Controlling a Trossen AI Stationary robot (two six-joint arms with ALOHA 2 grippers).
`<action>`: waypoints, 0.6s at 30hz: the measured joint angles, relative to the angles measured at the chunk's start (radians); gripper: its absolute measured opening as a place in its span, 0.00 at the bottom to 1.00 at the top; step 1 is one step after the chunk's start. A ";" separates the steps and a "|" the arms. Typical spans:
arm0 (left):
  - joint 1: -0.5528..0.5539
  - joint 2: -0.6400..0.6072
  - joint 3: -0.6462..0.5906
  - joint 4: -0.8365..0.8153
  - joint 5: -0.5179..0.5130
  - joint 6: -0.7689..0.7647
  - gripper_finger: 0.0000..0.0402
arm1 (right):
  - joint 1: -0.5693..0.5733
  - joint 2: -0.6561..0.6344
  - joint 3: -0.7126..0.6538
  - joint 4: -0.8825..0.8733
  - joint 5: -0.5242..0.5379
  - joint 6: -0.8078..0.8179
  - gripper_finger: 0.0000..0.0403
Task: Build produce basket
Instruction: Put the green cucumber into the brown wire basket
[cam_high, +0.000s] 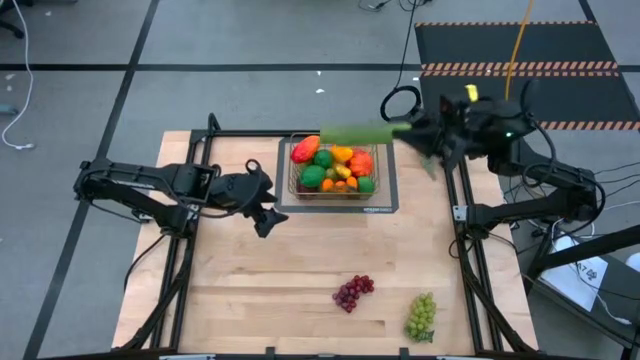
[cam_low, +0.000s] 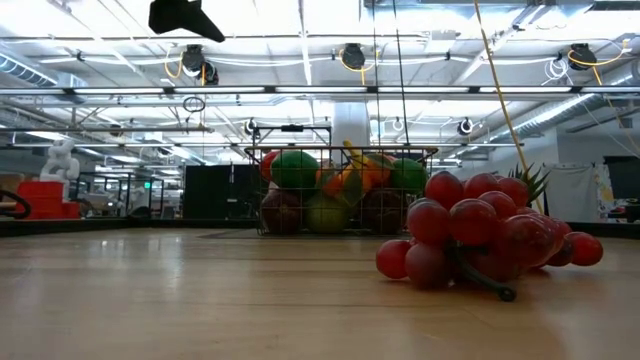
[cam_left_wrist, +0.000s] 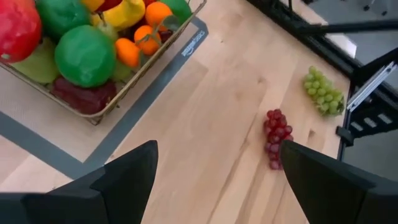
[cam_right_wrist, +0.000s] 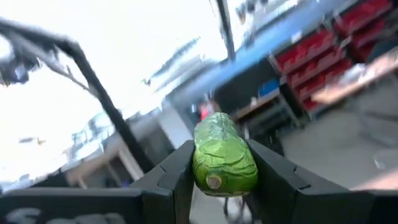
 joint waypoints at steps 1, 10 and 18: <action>-0.003 0.000 0.000 0.008 -0.008 -0.007 0.83 | -0.008 0.000 0.000 0.032 0.011 0.020 0.32; -0.021 0.000 0.000 0.060 -0.040 -0.016 0.83 | -0.040 -0.001 0.000 0.177 0.015 0.062 0.32; -0.027 0.000 0.000 0.100 -0.041 -0.034 0.83 | -0.040 -0.002 0.000 0.176 0.015 0.021 0.32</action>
